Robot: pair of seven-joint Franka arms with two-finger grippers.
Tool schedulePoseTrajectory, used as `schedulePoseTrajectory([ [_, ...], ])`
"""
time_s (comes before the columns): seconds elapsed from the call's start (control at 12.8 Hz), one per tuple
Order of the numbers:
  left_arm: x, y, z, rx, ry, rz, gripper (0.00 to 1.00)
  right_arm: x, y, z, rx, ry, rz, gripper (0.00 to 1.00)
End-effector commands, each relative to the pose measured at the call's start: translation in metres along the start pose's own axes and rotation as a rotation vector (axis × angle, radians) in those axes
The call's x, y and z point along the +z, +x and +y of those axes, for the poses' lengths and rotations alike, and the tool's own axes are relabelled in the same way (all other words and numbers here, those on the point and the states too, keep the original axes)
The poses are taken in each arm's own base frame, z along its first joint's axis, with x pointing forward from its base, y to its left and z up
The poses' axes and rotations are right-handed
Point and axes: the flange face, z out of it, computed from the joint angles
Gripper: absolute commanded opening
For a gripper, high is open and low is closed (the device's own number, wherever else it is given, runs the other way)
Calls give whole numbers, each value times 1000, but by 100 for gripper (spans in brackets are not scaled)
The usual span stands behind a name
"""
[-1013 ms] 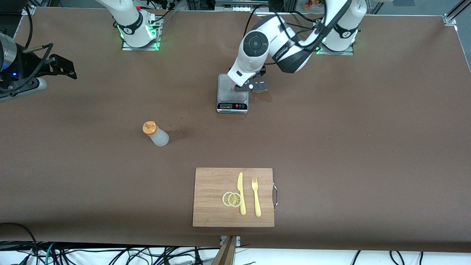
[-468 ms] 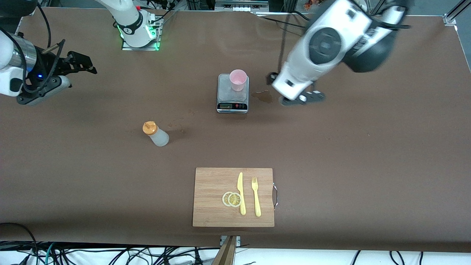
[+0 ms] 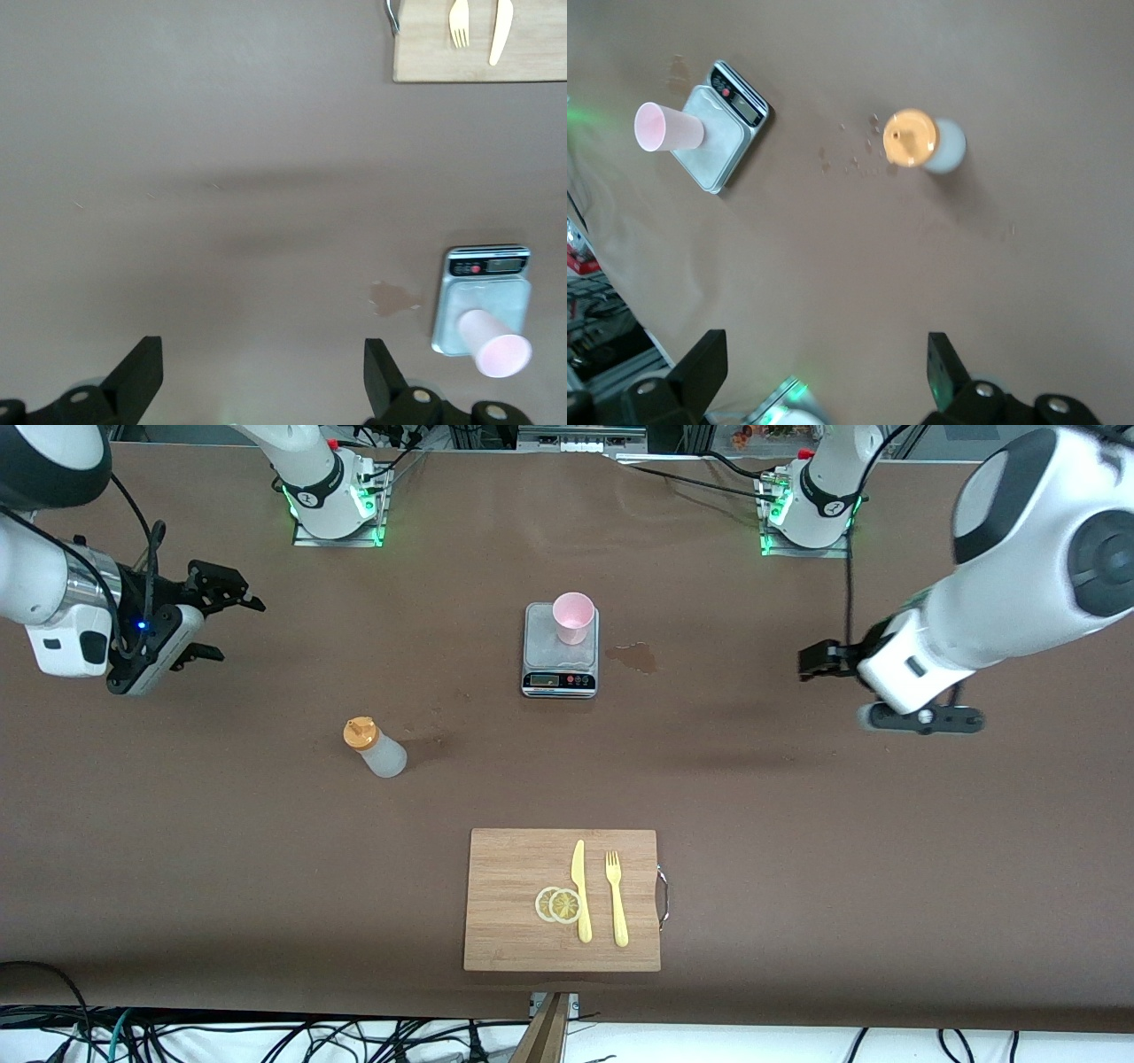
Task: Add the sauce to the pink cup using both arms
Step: 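Raise the left gripper away while the right gripper approaches the bottle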
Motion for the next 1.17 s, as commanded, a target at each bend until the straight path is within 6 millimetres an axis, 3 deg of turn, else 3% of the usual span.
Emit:
schedulePoseTrajectory([
  [0.0,-19,-46,-27,60,76,89,100,26,-22,19,-117,43,75,100],
  [0.39,-13,-45,-41,41,81,88,100,97,-40,87,-359,139,191,100],
  [0.62,-19,-42,-34,43,79,103,100,150,-50,132,-530,215,336,100],
  [0.86,-21,-43,-27,50,78,107,100,205,-56,163,-660,252,480,100],
  [1.01,-20,-43,-29,51,78,100,100,253,-53,178,-718,320,624,100],
  [1.09,-19,-43,-29,54,79,95,100,261,-44,180,-780,325,675,100],
])
